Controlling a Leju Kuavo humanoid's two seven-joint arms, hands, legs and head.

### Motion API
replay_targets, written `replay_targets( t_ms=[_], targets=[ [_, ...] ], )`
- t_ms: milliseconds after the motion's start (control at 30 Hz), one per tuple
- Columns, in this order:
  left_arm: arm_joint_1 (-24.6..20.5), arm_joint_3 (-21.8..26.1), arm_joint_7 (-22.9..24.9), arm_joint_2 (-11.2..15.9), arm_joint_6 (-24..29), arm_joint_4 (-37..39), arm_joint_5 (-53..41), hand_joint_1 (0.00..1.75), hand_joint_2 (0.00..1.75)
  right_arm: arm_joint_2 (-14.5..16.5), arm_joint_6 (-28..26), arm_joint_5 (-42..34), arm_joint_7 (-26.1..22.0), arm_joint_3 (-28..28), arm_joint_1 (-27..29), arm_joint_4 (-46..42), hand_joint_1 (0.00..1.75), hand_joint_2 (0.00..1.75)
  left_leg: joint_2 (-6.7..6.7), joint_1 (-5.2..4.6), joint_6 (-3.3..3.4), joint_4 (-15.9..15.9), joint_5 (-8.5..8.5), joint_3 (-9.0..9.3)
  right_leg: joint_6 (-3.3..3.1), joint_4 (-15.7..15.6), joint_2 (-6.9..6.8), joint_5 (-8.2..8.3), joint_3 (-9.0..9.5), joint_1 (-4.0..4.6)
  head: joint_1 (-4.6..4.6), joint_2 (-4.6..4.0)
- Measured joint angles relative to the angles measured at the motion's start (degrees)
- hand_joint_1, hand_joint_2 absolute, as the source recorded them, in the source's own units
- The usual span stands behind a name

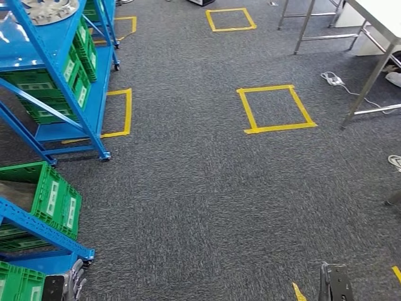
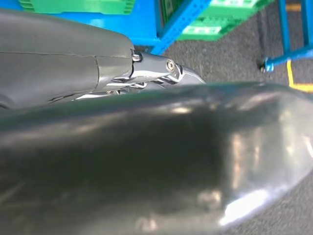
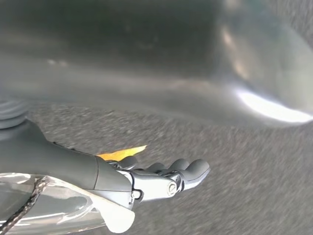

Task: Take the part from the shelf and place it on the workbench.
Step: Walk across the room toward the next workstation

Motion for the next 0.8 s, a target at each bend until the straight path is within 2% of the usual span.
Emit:
replay_targets(
  t_ms=[33,67,100,133,167,200,233,300,333,367,400,433,500,567,600,633,667,700,733,767,800],
  targets=[
    [-0.1,-0.2,0.0,0.1,0.0,0.0,0.0,0.0,0.0,-0.3,-0.1,-0.1,0.0,0.3,0.0,0.0,0.0,0.0,-0.76,-0.03,-0.04,0.1,-0.05,-0.08,-0.23,-3.2,1.49,1.32,1.19,0.03,-0.04,0.0],
    [-0.1,-0.3,0.0,0.1,0.0,0.0,0.0,0.0,0.0,-0.5,-0.2,-0.1,0.0,0.4,0.1,0.0,0.0,0.0,-1.48,0.05,-0.21,0.2,-0.02,-0.37,-0.34,-5.0,2.63,1.71,1.9,0.04,-0.09,0.0],
    [-0.1,-0.4,0.0,0.2,0.0,0.0,0.1,0.0,0.0,-0.7,-0.3,-0.2,0.0,0.6,0.1,0.0,0.0,0.0,-2.24,0.17,-0.47,0.3,0.09,-0.75,-0.36,-5.6,3.01,1.47,2.21,0.02,-0.14,0.0],
    [-0.1,-0.4,-0.1,0.2,0.0,-0.1,0.1,0.0,0.0,-0.8,-0.3,-0.2,0.0,0.8,0.2,-0.1,0.0,0.0,-3.06,0.28,-0.77,0.3,0.24,-1.09,-0.36,-6.1,2.38,1.47,2.46,0.0,-0.14,0.0],
    [0.0,-0.5,-0.1,0.3,0.1,-0.1,0.1,0.0,0.0,-0.9,-0.3,-0.2,0.0,1.0,0.1,-0.1,0.0,0.0,-3.18,0.32,-1.04,0.4,0.18,-1.29,-0.48,-6.4,1.59,1.63,2.65,-0.07,-0.15,0.0],
    [0.1,-0.5,-0.1,0.4,0.1,-0.1,0.0,0.0,0.0,-1.0,-0.3,-0.2,0.0,1.2,0.1,-0.1,0.0,0.0,-2.21,0.25,-1.34,1.2,-0.39,-1.65,-0.64,-6.8,0.77,1.78,2.9,-0.2,-0.23,0.0],
    [0.1,-0.6,-0.1,0.5,0.1,-0.2,0.0,0.0,0.0,-1.0,-0.3,-0.2,0.0,1.3,0.1,-0.2,0.0,0.0,-0.63,0.2,-1.7,2.9,-1.57,-2.4,-0.78,-7.2,-0.15,1.91,3.18,-0.34,-0.35,0.0],
    [-0.2,-0.7,-0.1,0.6,0.2,-0.2,0.0,0.0,0.0,-1.0,-0.3,-0.3,0.0,1.6,0.2,-0.2,0.0,0.0,2.91,0.54,-2.61,9.7,-5.27,-5.6,-0.95,-7.5,-2.08,1.81,3.59,-0.41,-0.56,0.0],
    [-0.2,-0.8,-0.1,0.7,0.2,-0.2,0.0,0.0,0.0,-1.0,-0.3,-0.3,0.0,1.6,0.3,-0.2,0.0,0.0,3.59,0.92,-3.09,13.5,-6.8,-7.5,-0.95,-7.5,-3.1,1.65,3.67,-0.42,-0.58,0.0],
    [-0.2,-0.8,-0.1,0.7,0.2,-0.2,0.0,0.0,0.0,-1.1,-0.3,-0.3,0.0,1.6,0.4,-0.2,0.0,0.0,3.89,1.34,-3.52,16.0,-7.4,-8.82,-0.88,-7.5,-4.07,1.46,3.76,-0.46,-0.58,0.0],
    [-0.1,-0.9,-0.1,0.7,0.2,-0.2,0.0,0.0,0.0,-1.1,-0.3,-0.3,0.0,1.7,0.4,-0.2,0.0,0.0,4.09,1.75,-3.92,16.5,-6.85,-9.11,-0.75,-7.5,-4.96,1.27,3.84,-0.52,-0.58,0.0],
    [0.0,-0.9,-0.1,0.8,0.2,-0.2,0.0,0.0,0.0,-1.1,-0.3,-0.3,0.0,1.7,0.4,-0.2,0.0,0.0,4.35,2.12,-4.27,14.8,-5.33,-8.3,-0.57,-7.5,-5.73,1.06,3.95,-0.61,-0.58,0.0],
    [0.1,-0.9,-0.1,0.9,0.2,-0.2,0.0,0.0,0.0,-1.1,-0.3,-0.3,0.0,1.8,0.4,-0.2,0.0,0.0,6.16,2.52,-4.76,6.7,-1.39,-4.18,0.02,-7.5,-7.16,0.47,4.46,-0.75,-0.6,0.0],
    [0.0,-1.0,-0.1,1.0,0.2,-0.3,0.0,0.0,0.0,-1.2,-0.3,-0.3,0.0,1.8,0.3,-0.2,0.0,0.0,7.64,2.36,-4.36,1.0,0.35,-1.3,0.9,-7.4,-8.33,-0.19,5.1,-0.73,-0.54,0.0],
    [0.0,-1.1,-0.1,1.0,0.2,-0.3,0.0,0.0,0.0,-1.3,-0.3,-0.3,0.0,1.9,0.2,-0.2,0.0,0.0,7.72,2.11,-3.93,0.5,0.18,-1.08,1.33,-7.4,-8.8,-0.39,5.46,-0.72,-0.5,0.0],
    [0.0,-1.1,-0.1,1.0,0.2,-0.3,0.0,0.0,0.0,-1.3,-0.4,-0.3,0.0,1.9,0.1,-0.2,0.0,0.0,7.1,1.94,-3.39,0.5,0.25,-1.22,1.72,-7.5,-9.28,-0.48,5.81,-0.81,-0.46,0.0],
    [0.1,-1.1,-0.1,1.0,0.3,-0.3,0.0,0.0,0.44,-1.3,-0.4,-0.3,0.0,2.0,0.0,-0.2,0.0,0.0,6.53,1.88,-2.89,0.3,0.32,-1.22,2.07,-7.5,-9.5,-0.66,5.97,-1.01,-0.48,0.0],
    [0.2,-1.1,-0.1,1.1,0.4,-0.3,0.0,0.0,0.87,-1.4,-0.6,-0.4,0.0,2.2,-0.1,-0.2,0.0,0.0,6.0,1.85,-2.44,0.2,0.43,-1.17,2.34,-7.0,-8.84,-1.19,5.97,-1.18,-0.38,0.0],
    [0.1,-1.1,-0.1,1.1,0.6,-0.4,0.0,0.0,1.31,-1.4,-0.8,-0.6,-0.1,2.3,-0.2,-0.2,0.0,0.0,5.44,1.88,-1.99,0.0,0.58,-1.08,2.52,-5.5,-7.55,-2.25,5.3,-1.32,-0.21,0.0],
    [0.0,-1.1,-0.2,1.1,0.8,-0.4,0.0,0.0,1.75,-1.5,-1.0,-0.9,-0.1,2.4,-0.2,-0.1,0.0,0.0,4.88,1.92,-1.63,-0.2,0.69,-0.98,2.57,-2.7,-5.89,-3.84,3.86,-1.39,0.0,0.0],
    [-0.1,-1.2,-0.2,1.1,1.0,-0.4,-0.1,0.0,1.75,-1.7,-1.2,-1.1,-0.1,2.6,-0.1,-0.1,0.0,0.0,4.3,1.81,-1.41,-0.2,0.68,-1.0,2.51,1.5,-4.27,-5.67,1.84,-1.35,0.24,0.0]
  ],
)
